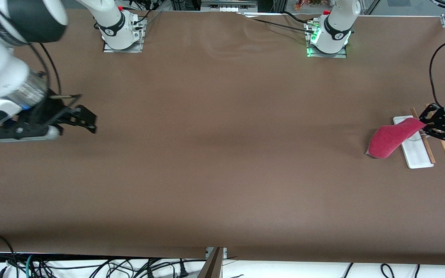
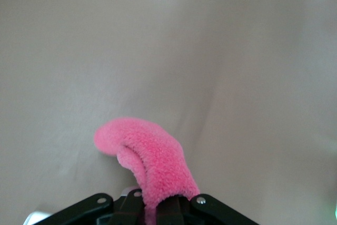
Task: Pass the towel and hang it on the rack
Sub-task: 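Drape the towel over the wooden sticks with the left gripper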
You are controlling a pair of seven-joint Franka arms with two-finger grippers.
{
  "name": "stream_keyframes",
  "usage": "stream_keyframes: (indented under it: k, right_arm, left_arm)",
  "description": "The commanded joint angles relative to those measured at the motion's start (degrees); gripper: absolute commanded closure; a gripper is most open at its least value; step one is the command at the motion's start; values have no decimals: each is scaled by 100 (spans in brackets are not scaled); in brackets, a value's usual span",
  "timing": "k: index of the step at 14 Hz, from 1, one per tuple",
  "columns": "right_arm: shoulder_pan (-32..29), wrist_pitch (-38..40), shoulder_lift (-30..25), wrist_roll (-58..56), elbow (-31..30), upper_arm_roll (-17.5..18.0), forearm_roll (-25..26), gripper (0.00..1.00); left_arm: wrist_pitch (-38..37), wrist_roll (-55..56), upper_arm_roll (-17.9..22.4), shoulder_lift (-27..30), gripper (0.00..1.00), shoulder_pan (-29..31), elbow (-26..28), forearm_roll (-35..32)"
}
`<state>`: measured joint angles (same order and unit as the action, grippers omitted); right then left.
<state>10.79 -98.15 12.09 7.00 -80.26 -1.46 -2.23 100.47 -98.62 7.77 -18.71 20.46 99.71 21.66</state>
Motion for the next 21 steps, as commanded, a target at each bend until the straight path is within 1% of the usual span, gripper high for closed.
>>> stream_keyframes:
  k: [1, 3, 5, 7, 9, 10, 11, 12, 13, 15, 17, 21]
  right_arm:
    - [-402, 435, -601, -207, -472, 110, 64, 0]
    - [-473, 550, -874, -199, -762, 119, 388, 0]
    - [-586, 752, -954, -199, -851, 110, 443, 0]
    - [-701, 867, -1007, -216, -851, 110, 478, 0]
    - [-789, 1016, -1121, -199, -851, 119, 478, 0]
    - [-807, 1156, -1147, -173, -842, 128, 486, 0]
    - [-807, 1088, -1121, -346, -816, 137, 495, 0]
    - [-789, 1096, -1112, -774, -781, 172, 608, 0]
    - [-789, 1131, -1147, -866, -781, 207, 627, 0]
    - [-842, 1131, -1130, -919, -798, 163, 601, 0]
    - [-895, 1140, -1147, -832, -807, 216, 601, 0]
    - [-904, 1131, -1130, -866, -833, 225, 601, 0]
  left_arm:
    - [-642, -193, -21, -360, 100, 335, -802, -197]
    - [-669, -551, -30, -475, 100, 563, -900, -285]
    - [-669, -693, -30, -606, 100, 853, -900, -285]
    - [-669, -930, -30, -817, 100, 907, -952, -259]
    - [-722, -1238, -30, -1177, 100, 1152, -1530, -215]
    - [-896, -1291, -30, -1257, 100, 1249, -1716, -223]
    - [-1072, -1300, -30, -1379, 100, 1311, -1909, -241]
    - [-1109, -1309, -30, -1415, 100, 1398, -1998, -241]
    - [-1100, -1309, -30, -1424, 100, 1460, -1999, -250]
    - [-1091, -1693, -30, -1520, 100, 1592, -1999, -215]
    - [-1074, -1793, -47, -1679, 100, 1750, -2051, -206]
    - [-1065, -2021, -30, -1960, 100, 1777, -2499, -241]
